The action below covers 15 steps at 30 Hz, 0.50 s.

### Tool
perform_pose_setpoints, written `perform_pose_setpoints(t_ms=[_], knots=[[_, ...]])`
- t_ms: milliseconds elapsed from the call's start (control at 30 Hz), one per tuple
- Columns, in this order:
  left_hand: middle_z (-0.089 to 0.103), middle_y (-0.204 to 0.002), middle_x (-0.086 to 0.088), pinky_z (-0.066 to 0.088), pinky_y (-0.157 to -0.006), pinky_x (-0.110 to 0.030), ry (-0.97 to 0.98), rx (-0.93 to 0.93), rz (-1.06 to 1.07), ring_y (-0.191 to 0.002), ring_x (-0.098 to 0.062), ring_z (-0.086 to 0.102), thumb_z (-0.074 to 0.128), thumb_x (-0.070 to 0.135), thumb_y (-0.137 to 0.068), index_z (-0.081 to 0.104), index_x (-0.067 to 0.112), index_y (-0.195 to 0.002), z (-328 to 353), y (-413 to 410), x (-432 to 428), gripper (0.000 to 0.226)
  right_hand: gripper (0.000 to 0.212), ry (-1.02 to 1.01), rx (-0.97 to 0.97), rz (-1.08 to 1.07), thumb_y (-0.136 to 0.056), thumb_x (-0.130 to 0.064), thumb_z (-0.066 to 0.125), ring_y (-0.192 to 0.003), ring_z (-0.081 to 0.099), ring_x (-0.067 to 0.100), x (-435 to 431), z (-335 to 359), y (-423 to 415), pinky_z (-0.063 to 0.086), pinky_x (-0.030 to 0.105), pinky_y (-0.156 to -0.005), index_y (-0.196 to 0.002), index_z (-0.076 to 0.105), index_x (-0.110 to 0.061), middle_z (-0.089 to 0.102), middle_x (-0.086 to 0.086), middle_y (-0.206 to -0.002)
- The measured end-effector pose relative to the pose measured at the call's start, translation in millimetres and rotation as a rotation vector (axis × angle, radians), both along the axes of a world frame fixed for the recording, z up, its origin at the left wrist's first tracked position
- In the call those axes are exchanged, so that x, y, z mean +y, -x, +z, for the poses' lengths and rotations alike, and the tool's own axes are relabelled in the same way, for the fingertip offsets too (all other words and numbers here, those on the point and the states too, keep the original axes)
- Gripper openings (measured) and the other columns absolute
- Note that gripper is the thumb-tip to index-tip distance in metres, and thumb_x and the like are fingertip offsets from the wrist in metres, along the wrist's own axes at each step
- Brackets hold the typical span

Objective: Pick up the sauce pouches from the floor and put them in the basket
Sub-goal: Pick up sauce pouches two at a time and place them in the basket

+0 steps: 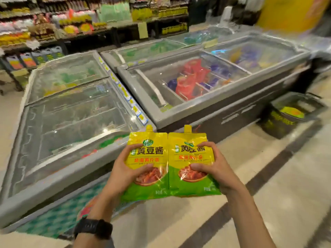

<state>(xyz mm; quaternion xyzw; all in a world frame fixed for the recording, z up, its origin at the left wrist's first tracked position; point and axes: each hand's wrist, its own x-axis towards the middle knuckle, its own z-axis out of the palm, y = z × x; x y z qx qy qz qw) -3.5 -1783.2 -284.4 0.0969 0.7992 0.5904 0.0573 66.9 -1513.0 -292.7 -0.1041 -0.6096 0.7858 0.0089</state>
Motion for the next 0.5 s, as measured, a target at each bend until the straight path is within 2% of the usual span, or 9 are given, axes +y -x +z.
perform_pose_setpoints(t_ms=[67,167,267,400,500], knots=[[0.075,-0.095,0.016,0.05,-0.069,-0.008,0.003,-0.013,-0.087,-0.078,0.003,0.07,0.093,0.006,-0.06,0.065,0.021,-0.118,-5.1,4.4,38.0,0.067,0.071,0.001,-0.014,-0.073,-0.056,0.002,0.082,-0.093,0.073,0.027,32.1,-5.4,-18.8,0.061,0.038,-0.07,-0.118,0.051,-0.014,0.075,0.011,-0.106],[0.075,-0.103,0.008,0.054,-0.076,-0.014,0.036,0.017,-0.225,-0.084,-0.005,0.072,0.1,0.025,-0.05,0.068,0.036,-0.111,-15.8,9.3,122.0,0.069,0.071,0.003,-0.043,-0.233,-0.057,-0.002,0.085,-0.099,0.071,0.033,101.1,-16.7,-51.9,0.06,0.047,-0.079,-0.118,0.052,-0.017,0.073,0.012,-0.112],[0.073,-0.107,0.013,0.054,-0.08,-0.017,0.05,0.022,-0.359,-0.088,-0.006,0.072,0.098,0.042,-0.048,0.066,0.047,-0.106,-22.7,19.6,192.2,0.066,0.072,0.012,-0.054,-0.376,-0.055,-0.005,0.088,-0.1,0.071,0.036,152.3,-27.3,-74.2,0.058,0.053,-0.084,-0.116,0.053,-0.019,0.073,0.012,-0.112],[0.075,-0.109,0.007,0.055,-0.083,-0.021,0.09,0.003,-0.518,-0.091,-0.01,0.072,0.091,0.067,-0.033,0.067,0.047,-0.105,-33.4,40.6,270.1,0.079,0.08,0.048,-0.074,-0.55,-0.044,-0.015,0.093,-0.099,0.071,0.037,200.2,-43.2,-92.9,0.059,0.047,-0.081,-0.115,0.055,-0.019,0.073,0.015,-0.11],[0.073,-0.11,0.01,0.055,-0.088,-0.032,0.1,0.036,-0.629,-0.097,-0.013,0.07,0.089,0.07,-0.035,0.067,0.048,-0.108,-44.2,67.7,324.2,0.08,0.08,0.046,-0.063,-0.659,-0.042,-0.017,0.095,-0.1,0.071,0.037,234.2,-52.0,-89.7,0.059,0.045,-0.081,-0.113,0.058,-0.021,0.072,0.015,-0.111]])
